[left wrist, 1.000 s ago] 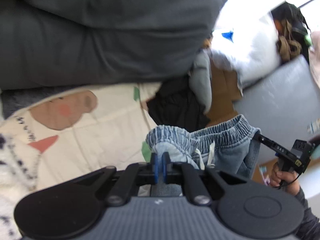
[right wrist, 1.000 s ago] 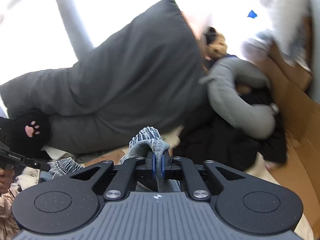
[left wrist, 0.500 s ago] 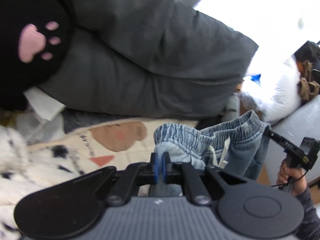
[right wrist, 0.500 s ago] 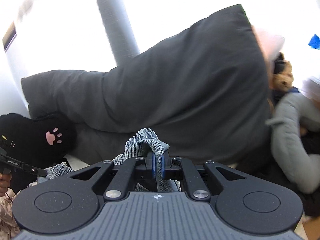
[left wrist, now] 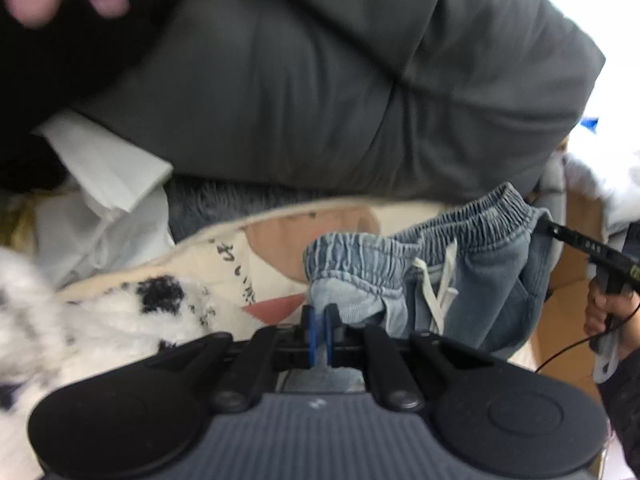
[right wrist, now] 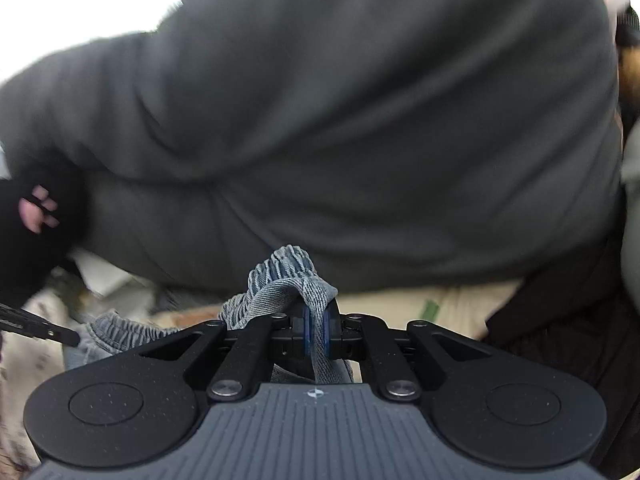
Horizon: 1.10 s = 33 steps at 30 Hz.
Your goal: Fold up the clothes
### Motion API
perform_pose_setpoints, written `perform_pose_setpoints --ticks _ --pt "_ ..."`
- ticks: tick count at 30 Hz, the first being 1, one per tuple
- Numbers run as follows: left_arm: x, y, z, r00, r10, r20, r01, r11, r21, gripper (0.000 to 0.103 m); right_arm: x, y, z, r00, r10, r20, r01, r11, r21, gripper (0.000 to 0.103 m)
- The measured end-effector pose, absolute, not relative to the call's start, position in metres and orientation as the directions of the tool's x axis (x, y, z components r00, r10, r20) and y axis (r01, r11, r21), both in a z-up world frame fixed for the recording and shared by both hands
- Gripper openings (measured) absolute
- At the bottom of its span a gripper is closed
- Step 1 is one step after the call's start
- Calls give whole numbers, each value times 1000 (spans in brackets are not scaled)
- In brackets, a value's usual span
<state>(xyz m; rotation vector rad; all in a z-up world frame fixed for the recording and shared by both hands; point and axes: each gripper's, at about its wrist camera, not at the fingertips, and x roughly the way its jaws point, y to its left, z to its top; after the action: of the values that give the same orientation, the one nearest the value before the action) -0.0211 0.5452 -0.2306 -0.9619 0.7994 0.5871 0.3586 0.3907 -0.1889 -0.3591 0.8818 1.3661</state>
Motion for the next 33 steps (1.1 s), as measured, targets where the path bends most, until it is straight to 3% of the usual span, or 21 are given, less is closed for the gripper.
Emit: perform_pose_setpoints --ticks 13,24,26,29,33 --pt "19 565 -327 406 41 -913 -803 492 -335 10 385 427 -290 68 520 -851 -918 366 151 5" --pt "1 586 -278 478 96 -873 -807 441 -393 16 387 433 -310 102 459 -882 -926 368 85 5" --pt "4 592 -273 485 111 -868 -806 441 -394 19 385 433 -309 105 456 -884 -926 368 80 5" --pt "16 599 -277 485 103 -868 -798 458 -392 34 385 434 -309 109 451 -886 -926 370 75 5" --pt "32 601 -300 455 67 -888 -797 474 -373 34 385 435 -309 110 446 -888 -926 371 72 5"
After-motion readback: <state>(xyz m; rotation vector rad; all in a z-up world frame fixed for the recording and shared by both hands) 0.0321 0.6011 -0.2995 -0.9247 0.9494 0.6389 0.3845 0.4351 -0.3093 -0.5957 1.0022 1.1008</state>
